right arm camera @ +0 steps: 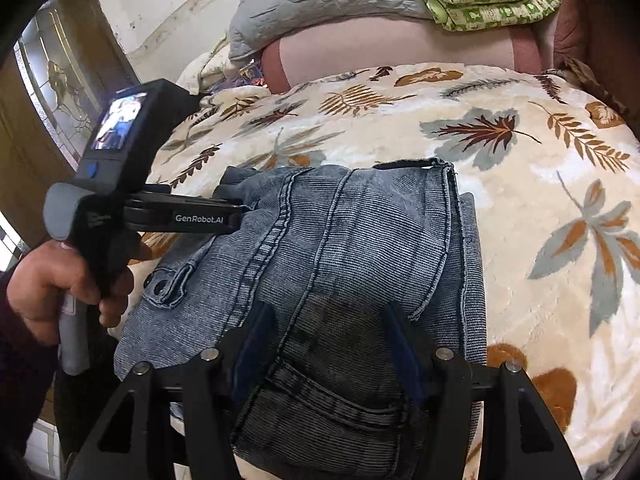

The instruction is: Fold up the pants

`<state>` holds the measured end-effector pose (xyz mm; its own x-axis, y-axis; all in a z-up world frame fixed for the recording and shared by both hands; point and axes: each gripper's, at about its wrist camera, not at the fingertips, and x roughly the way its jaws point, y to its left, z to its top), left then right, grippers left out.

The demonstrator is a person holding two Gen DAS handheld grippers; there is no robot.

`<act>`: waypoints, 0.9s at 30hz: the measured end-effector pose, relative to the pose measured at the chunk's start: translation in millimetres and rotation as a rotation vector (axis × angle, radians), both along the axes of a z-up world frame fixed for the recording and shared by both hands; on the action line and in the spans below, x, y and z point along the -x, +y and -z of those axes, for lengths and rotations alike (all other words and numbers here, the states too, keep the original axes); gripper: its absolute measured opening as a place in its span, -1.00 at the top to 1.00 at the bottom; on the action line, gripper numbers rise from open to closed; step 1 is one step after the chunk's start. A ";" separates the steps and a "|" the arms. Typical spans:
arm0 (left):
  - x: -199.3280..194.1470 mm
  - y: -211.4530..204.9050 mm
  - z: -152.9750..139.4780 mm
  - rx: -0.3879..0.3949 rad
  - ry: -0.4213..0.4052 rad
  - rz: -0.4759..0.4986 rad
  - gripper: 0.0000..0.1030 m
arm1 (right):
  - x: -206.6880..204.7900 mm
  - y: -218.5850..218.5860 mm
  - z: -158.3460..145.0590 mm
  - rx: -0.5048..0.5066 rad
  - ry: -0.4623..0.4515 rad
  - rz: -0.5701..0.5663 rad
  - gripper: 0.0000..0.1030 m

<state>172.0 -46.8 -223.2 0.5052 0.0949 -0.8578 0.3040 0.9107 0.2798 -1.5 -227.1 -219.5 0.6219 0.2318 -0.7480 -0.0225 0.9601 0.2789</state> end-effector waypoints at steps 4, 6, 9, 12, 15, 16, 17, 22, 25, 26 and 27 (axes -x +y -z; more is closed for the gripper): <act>-4.5 5.7 -2.4 0.039 0.059 -0.023 -1.00 | 1.8 -0.2 -2.0 0.002 -0.004 -0.008 -0.21; 2.5 13.8 -11.3 0.083 0.062 -0.050 -1.00 | 5.9 -4.6 -5.2 -0.028 0.000 -0.009 -0.21; 25.6 27.1 -28.0 0.134 0.032 -0.032 -1.00 | 18.8 -23.5 -15.2 -0.103 -0.031 0.020 -0.21; 47.5 41.8 -37.3 0.155 0.027 -0.006 -1.00 | 30.2 -48.3 -25.2 -0.126 -0.077 0.090 -0.21; 67.0 62.9 -44.9 0.203 0.034 -0.011 -1.00 | 37.1 -74.9 -22.2 -0.204 -0.060 0.162 -0.21; 71.7 67.9 -46.4 0.223 0.041 -0.012 -1.00 | 38.3 -81.8 -19.2 -0.230 -0.043 0.175 -0.21; 77.2 72.6 -47.6 0.250 0.051 -0.008 -1.00 | 38.4 -86.3 -16.3 -0.246 -0.026 0.183 -0.21; 93.4 86.6 -41.8 0.341 0.101 -0.016 -1.00 | 40.9 -93.9 -10.3 -0.267 0.009 0.197 -0.21; 94.5 90.8 -32.2 0.402 0.169 -0.033 -1.00 | 37.4 -97.6 -3.6 -0.297 0.039 0.202 -0.33; 94.4 90.8 -30.7 0.419 0.183 -0.036 -1.00 | 36.4 -98.5 -0.9 -0.309 0.047 0.204 -0.33; 94.8 90.7 -30.0 0.437 0.191 -0.036 -1.00 | 35.4 -99.6 1.0 -0.327 0.054 0.205 -0.33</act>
<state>77.2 43.9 -193.2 0.3379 -0.2806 -0.8984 0.2788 0.9415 -0.1892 -36.9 -326.7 -220.5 0.6420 0.3389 -0.6877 0.1831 0.8033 0.5668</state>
